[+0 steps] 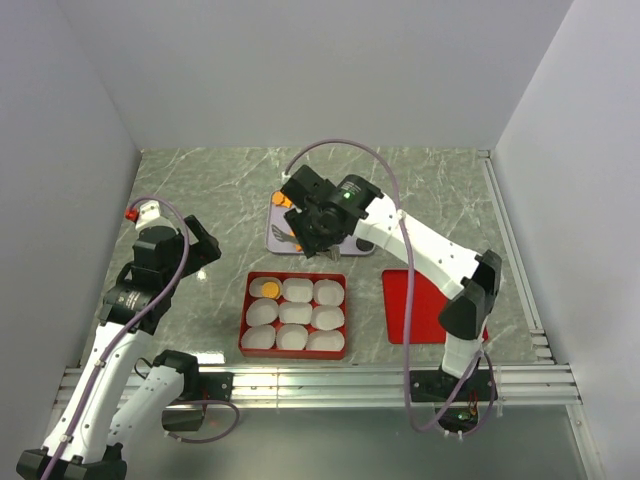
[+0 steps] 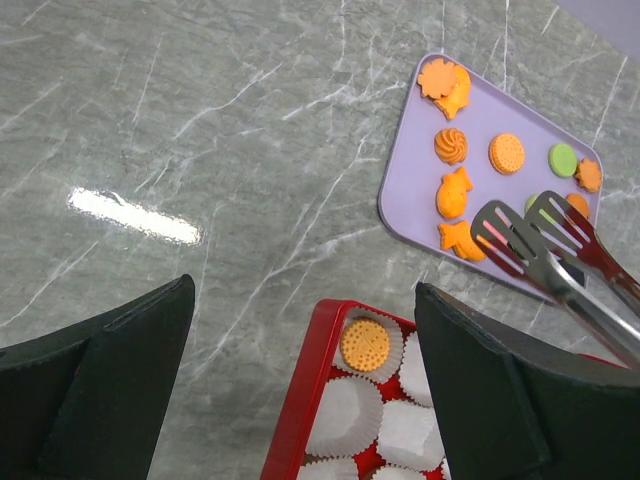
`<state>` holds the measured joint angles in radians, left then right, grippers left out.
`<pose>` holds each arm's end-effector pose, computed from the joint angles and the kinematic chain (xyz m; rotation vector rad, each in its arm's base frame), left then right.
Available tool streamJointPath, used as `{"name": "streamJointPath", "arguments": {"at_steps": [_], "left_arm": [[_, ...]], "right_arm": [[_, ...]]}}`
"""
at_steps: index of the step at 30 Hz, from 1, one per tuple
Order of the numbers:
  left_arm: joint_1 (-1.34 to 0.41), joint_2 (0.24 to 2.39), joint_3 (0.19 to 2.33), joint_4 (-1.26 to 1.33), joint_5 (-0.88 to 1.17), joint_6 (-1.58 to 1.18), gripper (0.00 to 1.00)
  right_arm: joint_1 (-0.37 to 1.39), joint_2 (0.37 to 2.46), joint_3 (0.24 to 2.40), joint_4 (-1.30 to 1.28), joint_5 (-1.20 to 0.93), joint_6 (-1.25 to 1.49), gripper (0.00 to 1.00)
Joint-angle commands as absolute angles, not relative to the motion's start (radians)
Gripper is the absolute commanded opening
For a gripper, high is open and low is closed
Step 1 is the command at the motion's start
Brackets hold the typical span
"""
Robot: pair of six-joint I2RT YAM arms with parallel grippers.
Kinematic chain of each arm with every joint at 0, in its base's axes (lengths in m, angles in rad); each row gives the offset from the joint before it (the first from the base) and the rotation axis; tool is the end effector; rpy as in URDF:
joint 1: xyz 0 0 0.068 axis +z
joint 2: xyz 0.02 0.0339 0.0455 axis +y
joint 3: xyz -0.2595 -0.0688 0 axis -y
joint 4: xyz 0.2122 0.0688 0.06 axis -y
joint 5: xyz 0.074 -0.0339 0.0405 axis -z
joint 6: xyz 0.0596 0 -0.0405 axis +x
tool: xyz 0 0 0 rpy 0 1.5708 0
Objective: Pack the cookies
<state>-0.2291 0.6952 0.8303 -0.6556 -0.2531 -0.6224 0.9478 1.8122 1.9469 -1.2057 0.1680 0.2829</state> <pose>0.1370 -0.0166 0.3023 -0.5561 2.0076 -0.2564 0.2111 0.2767 0.3369 -0.8053 2.5057 0.2068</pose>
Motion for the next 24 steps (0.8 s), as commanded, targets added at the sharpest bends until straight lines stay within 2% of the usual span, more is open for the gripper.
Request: {"name": "streamJointPath", "arguments": {"at_steps": [1,24], "left_arm": [[-0.233,0.687,0.830,-0.637,-0.262,-0.629,0.97],[-0.235,0.703,0.827,-0.632,-0.250,-0.624,0.98]], "right_arm": [[0.905,1.848,1.997,-1.201,0.183,0.288,0.56],[0.828,2.120,2.174,-1.250,0.190,0.311,0.53]]}}
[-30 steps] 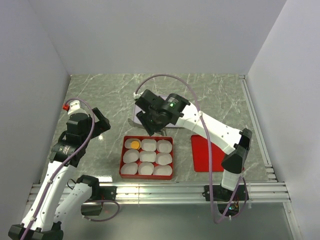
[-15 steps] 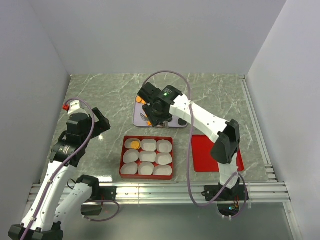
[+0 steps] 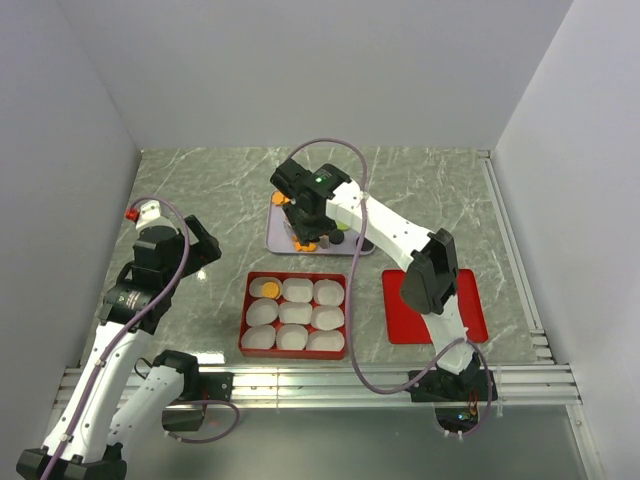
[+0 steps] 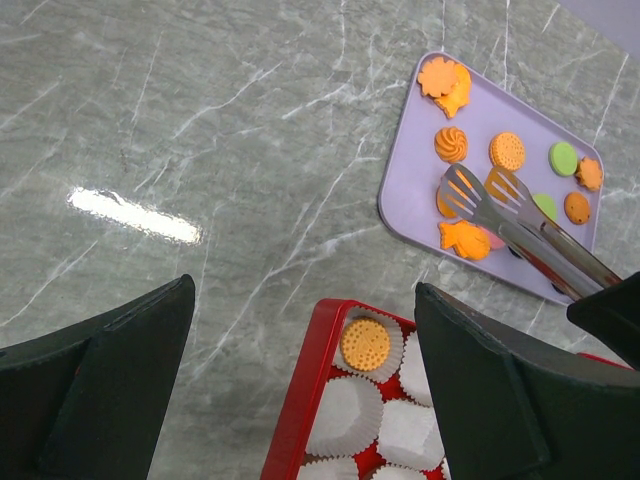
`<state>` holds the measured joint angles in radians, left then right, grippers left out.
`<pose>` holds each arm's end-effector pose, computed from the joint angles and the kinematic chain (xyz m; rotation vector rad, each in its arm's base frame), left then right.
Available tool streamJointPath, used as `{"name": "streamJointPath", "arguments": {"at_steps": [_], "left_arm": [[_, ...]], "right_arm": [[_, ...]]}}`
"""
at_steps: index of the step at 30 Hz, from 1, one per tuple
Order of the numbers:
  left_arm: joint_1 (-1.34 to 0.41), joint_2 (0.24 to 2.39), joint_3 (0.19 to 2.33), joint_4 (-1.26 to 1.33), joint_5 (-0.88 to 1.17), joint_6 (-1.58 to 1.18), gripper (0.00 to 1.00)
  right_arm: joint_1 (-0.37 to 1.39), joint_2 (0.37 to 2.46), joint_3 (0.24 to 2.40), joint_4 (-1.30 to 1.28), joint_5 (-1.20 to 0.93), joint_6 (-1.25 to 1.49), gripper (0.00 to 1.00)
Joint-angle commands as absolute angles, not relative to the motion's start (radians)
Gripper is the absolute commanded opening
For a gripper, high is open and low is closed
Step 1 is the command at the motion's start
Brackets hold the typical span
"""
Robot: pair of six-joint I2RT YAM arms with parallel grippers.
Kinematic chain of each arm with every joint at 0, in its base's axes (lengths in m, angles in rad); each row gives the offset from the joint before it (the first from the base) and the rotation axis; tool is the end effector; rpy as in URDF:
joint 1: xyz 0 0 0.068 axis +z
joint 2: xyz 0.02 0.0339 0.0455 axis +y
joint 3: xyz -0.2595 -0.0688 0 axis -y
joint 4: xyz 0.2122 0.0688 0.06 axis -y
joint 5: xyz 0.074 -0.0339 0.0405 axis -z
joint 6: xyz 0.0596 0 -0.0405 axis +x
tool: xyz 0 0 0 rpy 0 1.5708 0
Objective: Pack the cookies
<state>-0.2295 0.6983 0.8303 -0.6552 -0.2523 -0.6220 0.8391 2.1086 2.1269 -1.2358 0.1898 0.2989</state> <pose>0.1376 -0.0169 0.3019 -0.5551 2.0107 -0.2560 0.2822 0.2974 0.2759 -0.6870 2.6559 0.0439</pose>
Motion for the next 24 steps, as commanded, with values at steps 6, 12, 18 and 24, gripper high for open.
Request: {"name": "streamJointPath", "arguments": {"at_steps": [6,12,18,24], "left_arm": [[-0.235,0.703,0.828,-0.632,-0.249,-0.624,0.98],[-0.235,0.701,0.827,-0.630,-0.247,-0.621,0.98],[-0.236,0.699,0.825,-0.626,-0.238,-0.618,0.97],[-0.236,0.701,0.821,-0.615,-0.221,-0.611,0.98]], "right_arm": [[0.830,2.143,2.180,-1.250,0.164,0.314,0.52],[0.830,2.161,2.184,-1.258,0.152,0.319,0.46],[0.830,2.152,2.206,-1.279,0.158,0.322,0.33],[0.825,2.096,2.212,-1.289,0.176,0.328,0.29]]}}
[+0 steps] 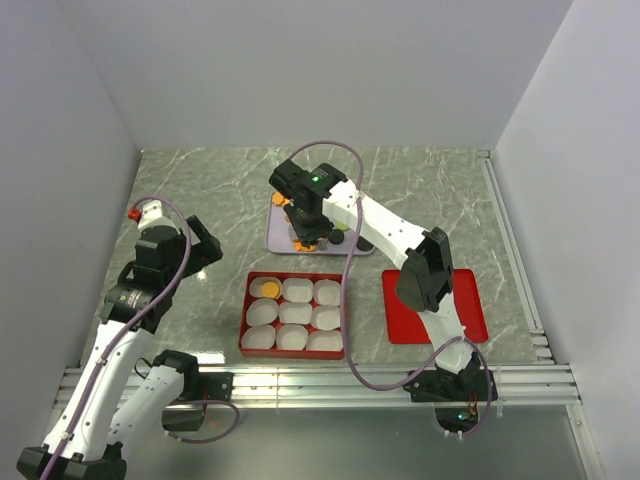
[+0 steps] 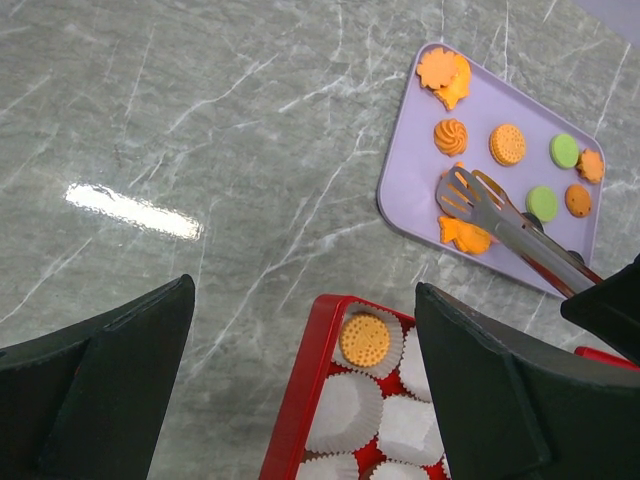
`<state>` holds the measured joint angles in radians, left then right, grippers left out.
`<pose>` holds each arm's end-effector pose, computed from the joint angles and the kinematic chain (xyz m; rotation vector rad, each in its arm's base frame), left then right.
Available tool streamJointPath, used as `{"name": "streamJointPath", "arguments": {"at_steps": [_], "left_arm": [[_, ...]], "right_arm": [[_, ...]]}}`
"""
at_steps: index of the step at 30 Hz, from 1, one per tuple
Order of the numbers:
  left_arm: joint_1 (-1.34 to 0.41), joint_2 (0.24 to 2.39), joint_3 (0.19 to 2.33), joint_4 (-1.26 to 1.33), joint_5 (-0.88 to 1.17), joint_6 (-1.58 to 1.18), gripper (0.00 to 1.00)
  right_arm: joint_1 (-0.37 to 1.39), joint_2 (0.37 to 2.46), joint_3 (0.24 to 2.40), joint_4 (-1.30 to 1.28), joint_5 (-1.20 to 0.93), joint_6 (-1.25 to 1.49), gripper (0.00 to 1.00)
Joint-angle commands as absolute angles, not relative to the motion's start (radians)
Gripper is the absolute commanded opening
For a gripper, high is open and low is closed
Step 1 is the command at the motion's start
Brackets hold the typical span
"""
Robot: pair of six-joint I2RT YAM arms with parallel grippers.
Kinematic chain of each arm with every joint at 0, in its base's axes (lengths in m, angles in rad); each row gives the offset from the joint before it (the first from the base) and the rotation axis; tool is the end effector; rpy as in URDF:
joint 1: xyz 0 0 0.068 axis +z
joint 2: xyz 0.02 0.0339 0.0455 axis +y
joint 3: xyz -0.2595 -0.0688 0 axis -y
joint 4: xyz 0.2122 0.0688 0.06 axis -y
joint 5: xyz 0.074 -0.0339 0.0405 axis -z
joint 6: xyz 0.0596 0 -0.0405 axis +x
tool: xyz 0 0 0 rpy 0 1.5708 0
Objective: Pack the cookies
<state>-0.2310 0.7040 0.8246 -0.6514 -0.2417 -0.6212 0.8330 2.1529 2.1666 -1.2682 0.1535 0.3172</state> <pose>0.1389 -0.0180 0.2998 -0.5478 2.0225 -0.2635 0.2861 0.3012 0.2669 -0.6792 2.7094 0.0620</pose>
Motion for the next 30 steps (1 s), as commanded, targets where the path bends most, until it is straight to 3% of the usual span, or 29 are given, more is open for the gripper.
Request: {"name": "streamJointPath", "arguments": {"at_steps": [1,9,22,30], "left_arm": [[-0.236,0.704,0.819,-0.615,-0.218,-0.609,0.98],[-0.249,0.686,0.808,-0.595,-0.193,-0.594,0.99],[-0.250,0.612,0.756,-0.506,-0.104,-0.534,0.99],[-0.250,0.618,0.744,-0.488,-0.065,-0.515,0.99]], "right_arm": [[0.824,2.076,2.223,-1.292,0.178,0.333,0.29],[0.831,1.905,2.212,-1.270,0.124,0.324,0.28],[0.977,1.347,1.620,-1.112,0.092,0.370,0.29],[1.061,1.174,1.369,-1.057,0.029,0.396,0.29]]}}
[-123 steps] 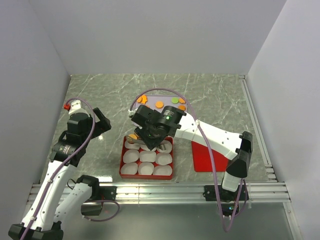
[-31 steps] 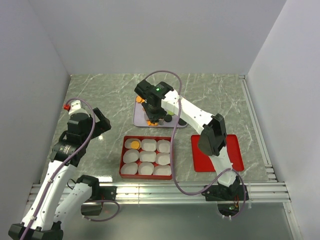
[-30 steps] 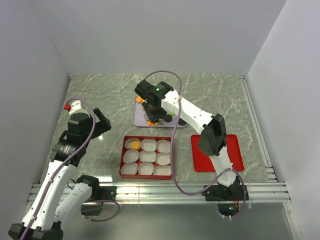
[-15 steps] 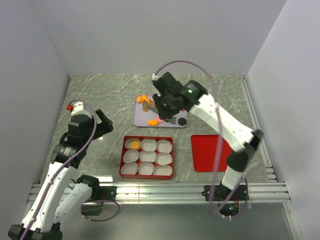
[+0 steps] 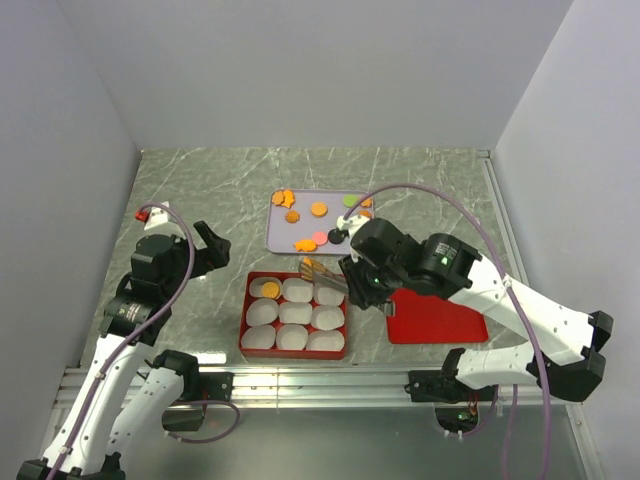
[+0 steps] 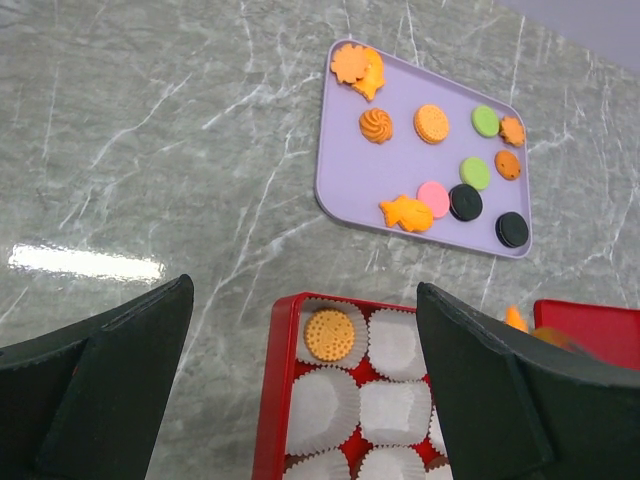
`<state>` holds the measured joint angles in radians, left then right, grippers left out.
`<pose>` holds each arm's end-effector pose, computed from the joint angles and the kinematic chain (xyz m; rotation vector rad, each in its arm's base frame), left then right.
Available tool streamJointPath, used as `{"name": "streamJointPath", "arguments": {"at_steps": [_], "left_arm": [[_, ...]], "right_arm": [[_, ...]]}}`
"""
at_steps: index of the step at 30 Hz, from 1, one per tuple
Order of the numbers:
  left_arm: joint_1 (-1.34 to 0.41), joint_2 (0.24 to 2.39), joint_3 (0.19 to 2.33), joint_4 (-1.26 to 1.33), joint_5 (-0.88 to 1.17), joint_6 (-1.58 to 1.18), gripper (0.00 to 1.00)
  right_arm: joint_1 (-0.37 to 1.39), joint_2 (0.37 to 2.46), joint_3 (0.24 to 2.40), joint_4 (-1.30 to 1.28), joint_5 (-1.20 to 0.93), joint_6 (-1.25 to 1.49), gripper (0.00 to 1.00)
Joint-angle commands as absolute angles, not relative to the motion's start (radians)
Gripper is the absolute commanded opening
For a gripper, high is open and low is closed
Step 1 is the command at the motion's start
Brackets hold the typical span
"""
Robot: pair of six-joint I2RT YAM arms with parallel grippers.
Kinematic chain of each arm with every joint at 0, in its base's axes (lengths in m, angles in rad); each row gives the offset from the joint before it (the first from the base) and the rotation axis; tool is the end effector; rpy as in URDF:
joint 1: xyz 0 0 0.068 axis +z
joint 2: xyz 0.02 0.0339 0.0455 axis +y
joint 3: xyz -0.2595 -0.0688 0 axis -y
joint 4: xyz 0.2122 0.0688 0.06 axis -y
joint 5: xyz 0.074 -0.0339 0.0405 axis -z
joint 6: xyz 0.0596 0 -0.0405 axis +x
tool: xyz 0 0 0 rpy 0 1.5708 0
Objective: Pack the cookies
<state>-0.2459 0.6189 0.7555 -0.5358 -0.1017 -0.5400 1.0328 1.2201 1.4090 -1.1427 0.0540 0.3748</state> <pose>0.1310 -0.0266 0.3006 -0.3580 1.9585 -0.4120 0.1079 0.1746 0.3471 -0.8176 2.4638 0.4819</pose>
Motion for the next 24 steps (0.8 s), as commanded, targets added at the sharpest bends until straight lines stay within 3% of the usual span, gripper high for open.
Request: {"name": "streamJointPath", "arguments": {"at_steps": [1,14,24], "left_arm": [[-0.250,0.620,0.744,-0.486,-0.061,-0.515,0.99],[-0.262,0.630,0.750,-0.506,-0.090,-0.526,0.99],[-0.305,0.615,0.750,-0.520,-0.132,-0.538,0.99]], "right_arm": [[1.071,1.172,1.359,-1.046,0.026,0.399,0.29],[1.091,1.310,1.316,-0.937,0.124,0.391,0.29],[1.091,1.325,1.276,-0.936,0.192,0.434,0.36]]}}
